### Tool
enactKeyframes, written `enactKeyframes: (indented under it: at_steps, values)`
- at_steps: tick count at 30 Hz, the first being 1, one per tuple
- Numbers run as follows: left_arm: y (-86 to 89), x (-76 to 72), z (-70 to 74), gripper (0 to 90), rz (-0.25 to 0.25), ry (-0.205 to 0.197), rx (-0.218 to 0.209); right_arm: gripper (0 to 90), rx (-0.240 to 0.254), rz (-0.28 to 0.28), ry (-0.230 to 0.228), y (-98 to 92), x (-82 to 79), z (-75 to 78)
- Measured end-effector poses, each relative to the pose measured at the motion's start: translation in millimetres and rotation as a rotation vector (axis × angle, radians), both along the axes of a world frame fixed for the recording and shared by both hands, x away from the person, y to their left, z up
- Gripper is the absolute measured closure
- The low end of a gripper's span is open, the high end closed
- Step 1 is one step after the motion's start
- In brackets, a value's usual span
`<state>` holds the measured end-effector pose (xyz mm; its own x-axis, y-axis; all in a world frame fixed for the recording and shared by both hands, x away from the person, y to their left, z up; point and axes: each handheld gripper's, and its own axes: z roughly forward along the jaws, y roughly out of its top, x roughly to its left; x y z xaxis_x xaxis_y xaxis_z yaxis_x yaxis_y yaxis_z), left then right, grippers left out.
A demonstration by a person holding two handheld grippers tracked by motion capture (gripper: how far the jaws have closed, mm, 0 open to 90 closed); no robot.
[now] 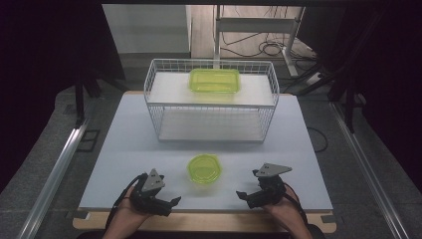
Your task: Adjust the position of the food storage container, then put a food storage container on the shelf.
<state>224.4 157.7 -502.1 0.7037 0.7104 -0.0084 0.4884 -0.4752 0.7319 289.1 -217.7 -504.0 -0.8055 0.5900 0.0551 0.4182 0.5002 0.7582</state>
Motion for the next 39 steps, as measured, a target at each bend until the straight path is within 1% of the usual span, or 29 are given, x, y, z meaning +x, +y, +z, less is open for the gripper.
enactKeyframes:
  at_steps: [3, 4, 5, 8, 11, 13, 15, 17, 18, 20, 24, 26, 29, 31, 34, 36, 39]
  values:
    - [5.1, -4.9, -3.2, 6.2, 0.014, -0.012, -0.032, 2.6, 0.002, 0.008, 0.001, 1.3, -0.9, -0.2]
    - [6.6, -6.4, -5.3, 4.5, 0.026, -0.03, -0.034, 2.6, 0.001, 0.012, -0.001, 2.0, -1.1, -0.4]
    - [7.6, -7.0, -6.5, 3.2, 0.031, -0.038, -0.031, 2.6, 0.0, 0.017, -0.001, 2.9, -1.7, -0.6]
    - [10.2, -8.6, -10.8, 2.3, 0.034, -0.049, -0.041, 2.7, -0.007, 0.022, 0.007, 4.8, -3.0, -1.4]
    - [10.8, -11.5, -14.3, 1.3, 0.037, -0.065, -0.026, 3.0, -0.013, 0.034, 0.01, 5.8, -3.8, -2.0]
    - [11.6, -13.3, -16.8, 1.0, 0.031, -0.077, -0.016, 3.2, -0.019, 0.043, 0.002, 6.4, -3.9, -2.8]
    - [12.6, -13.9, -19.5, 0.7, 0.038, -0.093, 0.011, 3.5, -0.032, 0.04, 0.003, 7.3, -4.0, -3.7]
    - [14.1, -12.8, -21.5, 0.7, 0.047, -0.091, 0.038, 3.5, -0.038, 0.042, 0.003, 7.8, -3.9, -4.8]
    - [15.1, -12.0, -22.0, 0.8, 0.052, -0.083, 0.042, 3.5, -0.039, 0.041, 0.004, 7.9, -4.0, -5.1]
    - [16.8, -11.4, -22.7, 0.9, 0.062, -0.076, 0.036, 3.5, -0.039, 0.034, 0.002, 7.5, -3.8, -5.1]
    - [18.6, -11.0, -22.1, 1.0, 0.071, -0.086, 0.039, 2.5, -0.015, -0.01, 0.005, 5.7, -2.9, -4.0]
    - [19.1, -10.6, -22.6, 1.1, 0.074, -0.082, 0.036, 2.0, -0.007, -0.024, 0.005, 5.4, -2.2, -3.4]
    - [20.0, -9.7, -23.8, 1.2, 0.074, -0.078, 0.039, 2.0, -0.004, -0.032, 0.025, 5.6, -0.8, -2.5]
    - [19.9, -9.1, -23.8, 1.2, 0.073, -0.078, 0.054, 3.2, 0.0, -0.033, 0.043, 6.2, 0.6, -0.5]
    - [17.7, -9.2, -22.6, 1.2, 0.071, -0.087, 0.07, 10.7, 0.028, -0.034, 0.088, 8.6, 3.9, 7.5]
    - [16.5, -9.4, -22.0, 1.2, 0.072, -0.092, 0.075, 15.6, 0.052, -0.024, 0.116, 11.1, 7.4, 14.1]
    - [15.9, -9.5, -22.2, 1.2, 0.074, -0.087, 0.072, 22.7, 0.104, -0.035, 0.158, 15.7, 14.3, 23.2]
